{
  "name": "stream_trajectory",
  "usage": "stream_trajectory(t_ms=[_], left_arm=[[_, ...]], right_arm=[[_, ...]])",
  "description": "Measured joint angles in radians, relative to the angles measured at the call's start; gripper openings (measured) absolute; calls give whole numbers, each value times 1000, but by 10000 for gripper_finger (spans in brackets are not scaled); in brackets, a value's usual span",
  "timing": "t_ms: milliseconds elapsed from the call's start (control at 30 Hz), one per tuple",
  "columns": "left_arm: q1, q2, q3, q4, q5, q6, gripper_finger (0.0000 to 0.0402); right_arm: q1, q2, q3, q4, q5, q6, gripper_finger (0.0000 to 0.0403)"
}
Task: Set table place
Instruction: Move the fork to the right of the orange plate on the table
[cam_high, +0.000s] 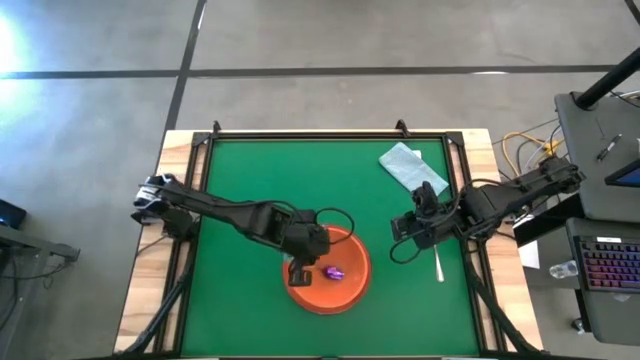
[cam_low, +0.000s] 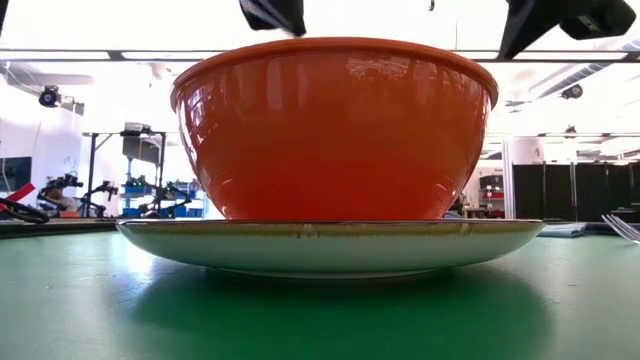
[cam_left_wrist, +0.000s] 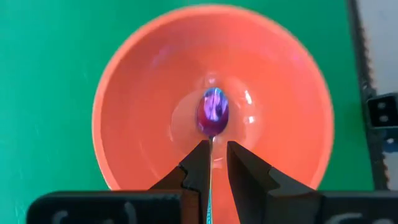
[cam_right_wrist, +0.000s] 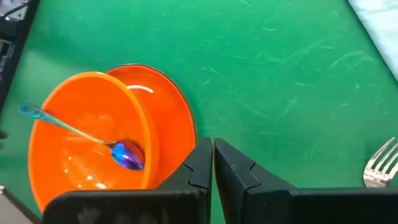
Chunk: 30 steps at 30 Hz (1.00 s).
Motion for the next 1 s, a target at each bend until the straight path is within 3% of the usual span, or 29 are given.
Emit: stream_trajectory(t_ms=[267, 467, 833, 1000], left_arm=[[-5, -43, 0, 38, 0, -70, 39], [-35, -74, -1, 38, 1, -104, 39], [-51, -104, -3, 29, -57, -155, 39], [-51, -104, -3, 29, -60, -157, 39]], right_arm=[[29, 0, -64, -5, -79, -2, 9], [113, 0, -205, -6, -191, 156, 15], [170, 0, -401, -5, -336, 342, 112], [168, 0, -495, 10, -396, 415, 127]])
